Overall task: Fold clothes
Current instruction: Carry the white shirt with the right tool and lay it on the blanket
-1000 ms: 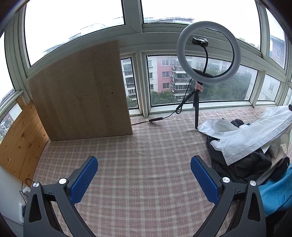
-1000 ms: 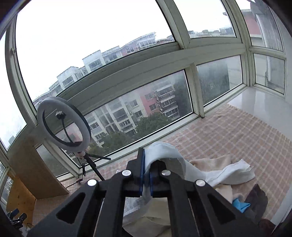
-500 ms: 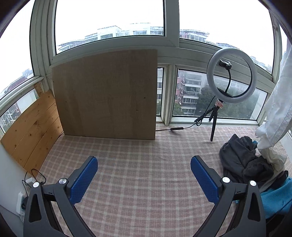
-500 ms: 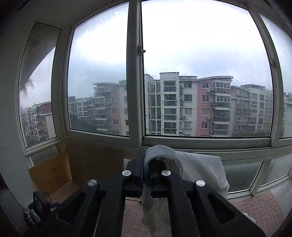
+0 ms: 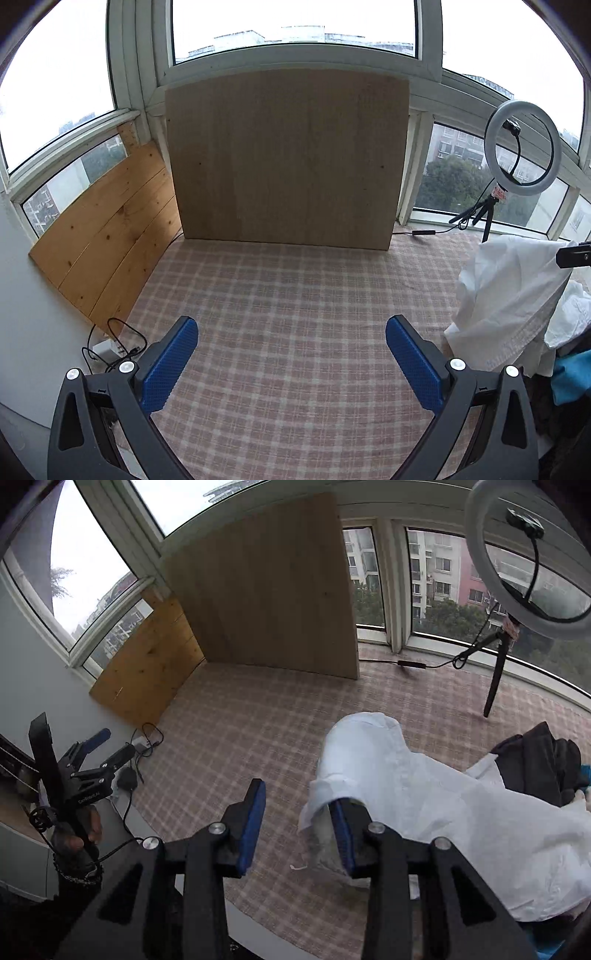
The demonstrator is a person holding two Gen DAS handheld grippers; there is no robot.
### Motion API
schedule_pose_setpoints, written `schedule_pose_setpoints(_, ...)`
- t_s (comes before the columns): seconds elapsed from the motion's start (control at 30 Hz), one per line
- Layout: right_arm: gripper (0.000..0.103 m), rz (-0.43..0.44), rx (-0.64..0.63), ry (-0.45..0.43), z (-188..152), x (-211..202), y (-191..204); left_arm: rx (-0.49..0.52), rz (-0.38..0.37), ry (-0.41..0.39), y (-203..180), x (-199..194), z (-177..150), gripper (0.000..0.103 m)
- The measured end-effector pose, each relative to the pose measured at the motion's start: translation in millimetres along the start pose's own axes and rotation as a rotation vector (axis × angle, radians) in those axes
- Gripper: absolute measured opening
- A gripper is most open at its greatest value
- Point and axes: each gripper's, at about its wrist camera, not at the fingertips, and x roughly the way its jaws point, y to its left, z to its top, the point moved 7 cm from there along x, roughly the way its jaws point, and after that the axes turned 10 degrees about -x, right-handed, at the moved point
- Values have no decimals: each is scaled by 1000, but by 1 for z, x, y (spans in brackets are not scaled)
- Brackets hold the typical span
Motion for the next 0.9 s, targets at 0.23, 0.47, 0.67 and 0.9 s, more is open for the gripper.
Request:
schedule_pose_setpoints(0.23, 58, -66, 181, 181, -120, 37, -69, 196, -150, 163, -91, 65, -53, 102)
schedule_pose_setpoints(0.47, 60, -185, 298, 298, -201, 51, -114, 308, -252, 295, -183, 114, -92, 102)
schedule_pose_setpoints(0.67, 58, -203, 293, 217, -181, 73, -122, 314, -304, 389, -236, 155, -107, 96)
schedule_pose_setpoints(0.9, 4, -244, 225, -14, -127, 42, -119, 190, -343, 376, -211, 148, -70, 8)
